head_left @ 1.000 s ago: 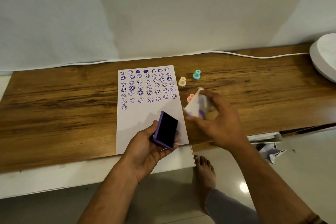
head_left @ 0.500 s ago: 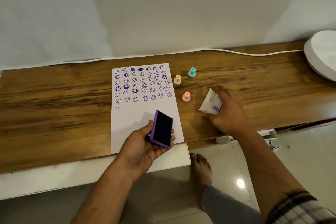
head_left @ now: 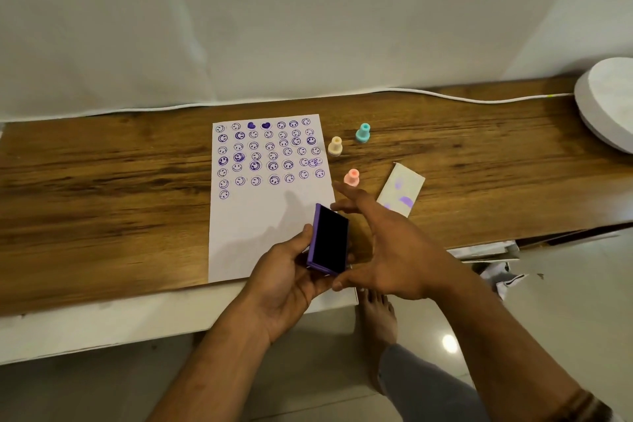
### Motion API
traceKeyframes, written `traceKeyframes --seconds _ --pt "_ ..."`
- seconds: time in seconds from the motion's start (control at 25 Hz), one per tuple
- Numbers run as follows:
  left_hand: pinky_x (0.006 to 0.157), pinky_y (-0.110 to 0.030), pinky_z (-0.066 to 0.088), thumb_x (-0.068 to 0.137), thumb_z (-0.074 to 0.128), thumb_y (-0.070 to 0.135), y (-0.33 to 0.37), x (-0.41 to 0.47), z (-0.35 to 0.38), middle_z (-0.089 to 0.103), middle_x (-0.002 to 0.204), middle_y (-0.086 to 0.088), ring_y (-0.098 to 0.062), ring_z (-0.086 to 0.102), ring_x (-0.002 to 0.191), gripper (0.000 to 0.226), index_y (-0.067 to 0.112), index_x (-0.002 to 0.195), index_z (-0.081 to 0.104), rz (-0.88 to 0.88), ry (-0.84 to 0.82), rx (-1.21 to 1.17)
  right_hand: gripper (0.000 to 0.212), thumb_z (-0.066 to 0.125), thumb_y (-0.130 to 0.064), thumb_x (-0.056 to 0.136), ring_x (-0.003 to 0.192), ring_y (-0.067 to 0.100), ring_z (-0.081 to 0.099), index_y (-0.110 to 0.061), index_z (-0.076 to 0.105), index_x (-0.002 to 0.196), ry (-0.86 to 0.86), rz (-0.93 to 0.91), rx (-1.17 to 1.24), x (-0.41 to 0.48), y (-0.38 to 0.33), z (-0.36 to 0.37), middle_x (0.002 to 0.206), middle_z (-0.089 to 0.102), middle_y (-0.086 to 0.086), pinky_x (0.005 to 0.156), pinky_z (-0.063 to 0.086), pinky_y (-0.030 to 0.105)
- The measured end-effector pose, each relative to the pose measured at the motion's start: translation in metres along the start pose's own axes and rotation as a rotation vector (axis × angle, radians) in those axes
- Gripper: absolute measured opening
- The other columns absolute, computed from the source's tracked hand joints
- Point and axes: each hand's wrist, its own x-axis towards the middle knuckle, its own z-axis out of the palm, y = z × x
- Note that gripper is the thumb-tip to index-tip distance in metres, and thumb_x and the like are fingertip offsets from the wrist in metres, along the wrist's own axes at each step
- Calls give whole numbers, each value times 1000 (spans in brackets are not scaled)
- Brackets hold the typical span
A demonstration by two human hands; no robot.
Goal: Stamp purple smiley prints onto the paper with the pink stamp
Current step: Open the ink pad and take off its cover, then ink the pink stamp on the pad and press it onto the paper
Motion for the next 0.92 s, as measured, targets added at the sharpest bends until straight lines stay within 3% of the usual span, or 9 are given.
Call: traceKeyframes --seconds 0.2,0.32,0.4,0.52,0.72,0.84,0.92 --pt "83 -48 65 103 51 34 -2 1 4 74 125 -22 -41 74 111 40 13 133 66 -15 -24 -40 116 89 -58 61 125 2 50 -72 7 142 20 9 -1 4 7 2 145 53 -21 89 32 15" --pt "96 -49 61 105 48 32 -2 2 5 75 125 -17 -36 74 112 37 15 132 67 23 -3 57 116 87 -60 60 103 -9 50 -61 12 149 42 11 -62 4 16 0 141 54 -20 71 28 1" --pt "102 -46 57 107 48 28 -1 5 7 76 125 -14 -29 76 109 33 15 129 69 129 82 178 119 88 -59 58 104 -2 52 -57 12 150 73 47 -87 6 27 -4 139 56 -14 74 34 5" --pt "98 -42 58 105 52 23 5 7 4 77 123 -9 -24 77 107 29 13 123 72 325 238 139 123 93 -46 59 124 17 54 -55 12 151 96 99 -118 11 41 -7 141 55 -6 83 47 28" --pt "96 -40 59 106 51 20 13 7 -4 77 123 -3 -22 77 108 28 13 126 70 435 317 19 120 94 -32 63 133 22 46 -47 16 153 93 109 -209 20 46 -4 143 51 -2 95 51 43" --pt "93 -37 60 106 51 22 15 6 -6 78 122 -2 -22 77 107 27 15 124 71 430 324 4 114 91 -28 64 137 21 39 -45 19 152 90 95 -239 22 50 -10 147 47 -3 103 47 44" --pt "91 -36 61 106 52 23 16 6 -8 78 120 -1 -21 77 107 25 19 119 72 439 329 5 102 90 -36 67 135 19 40 -44 27 147 178 83 -207 26 49 -11 147 46 -6 98 47 37"
